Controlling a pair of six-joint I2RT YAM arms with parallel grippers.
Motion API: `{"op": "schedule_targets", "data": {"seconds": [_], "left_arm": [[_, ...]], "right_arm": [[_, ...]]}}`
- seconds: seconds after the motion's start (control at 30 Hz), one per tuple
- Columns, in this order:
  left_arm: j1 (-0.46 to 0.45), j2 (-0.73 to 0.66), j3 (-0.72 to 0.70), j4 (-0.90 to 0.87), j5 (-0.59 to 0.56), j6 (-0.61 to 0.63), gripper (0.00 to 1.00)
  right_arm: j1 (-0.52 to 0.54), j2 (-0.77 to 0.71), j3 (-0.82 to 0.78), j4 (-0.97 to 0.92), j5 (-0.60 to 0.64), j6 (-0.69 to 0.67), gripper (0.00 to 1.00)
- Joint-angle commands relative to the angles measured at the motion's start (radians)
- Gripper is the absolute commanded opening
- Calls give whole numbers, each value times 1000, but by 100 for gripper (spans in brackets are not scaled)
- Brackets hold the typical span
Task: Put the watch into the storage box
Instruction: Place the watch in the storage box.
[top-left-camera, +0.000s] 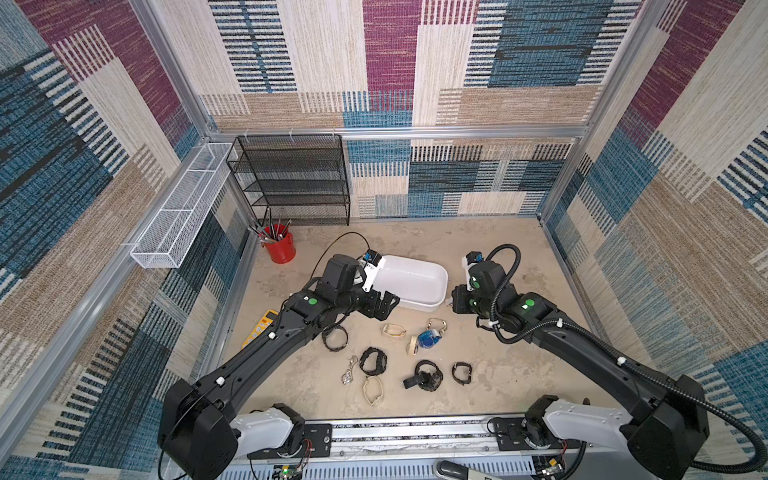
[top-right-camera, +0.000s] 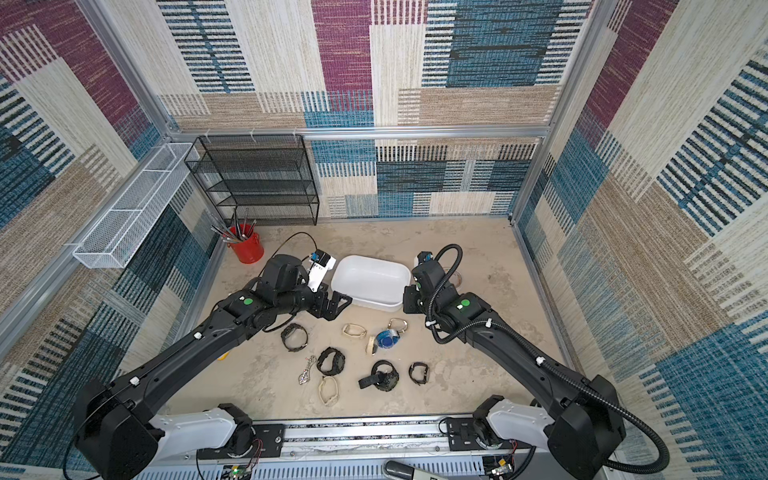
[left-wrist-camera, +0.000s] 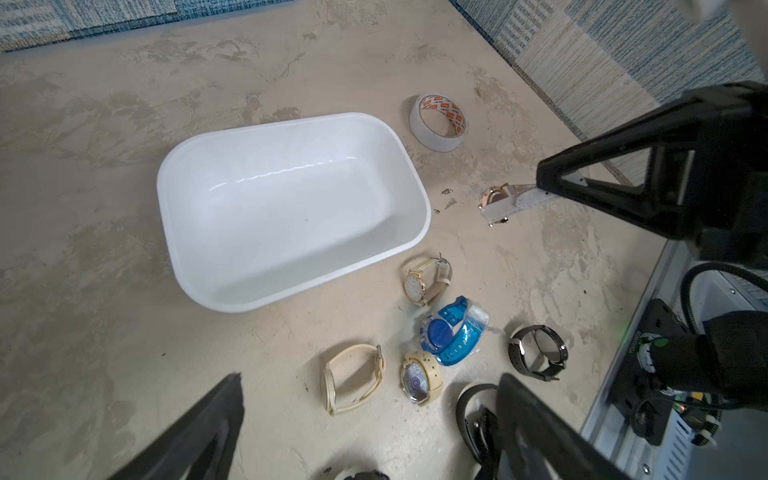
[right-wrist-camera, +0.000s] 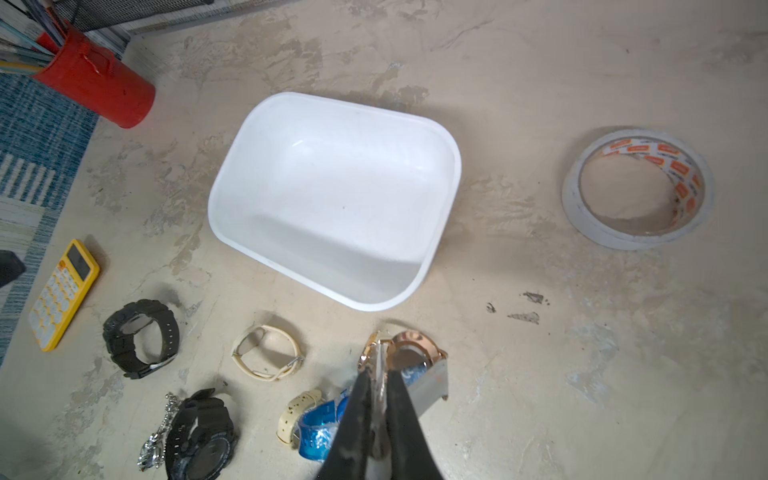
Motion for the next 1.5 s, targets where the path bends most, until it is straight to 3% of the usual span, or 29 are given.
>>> {"op": "schedule_targets", "data": {"seconds": [0.0,0.67,1.47], "left_arm": [[0,-9,-7,46,-14,9,96],[0,-13,-7,46,-9,6,96],[-2,-3,-4,41,-13,3,96]], "right_arm": [[0,51,44,118,-50,-27,12],[-40,428,224,297,-41,-152,12],[-129,596,204,430,-78,-153,12]]}}
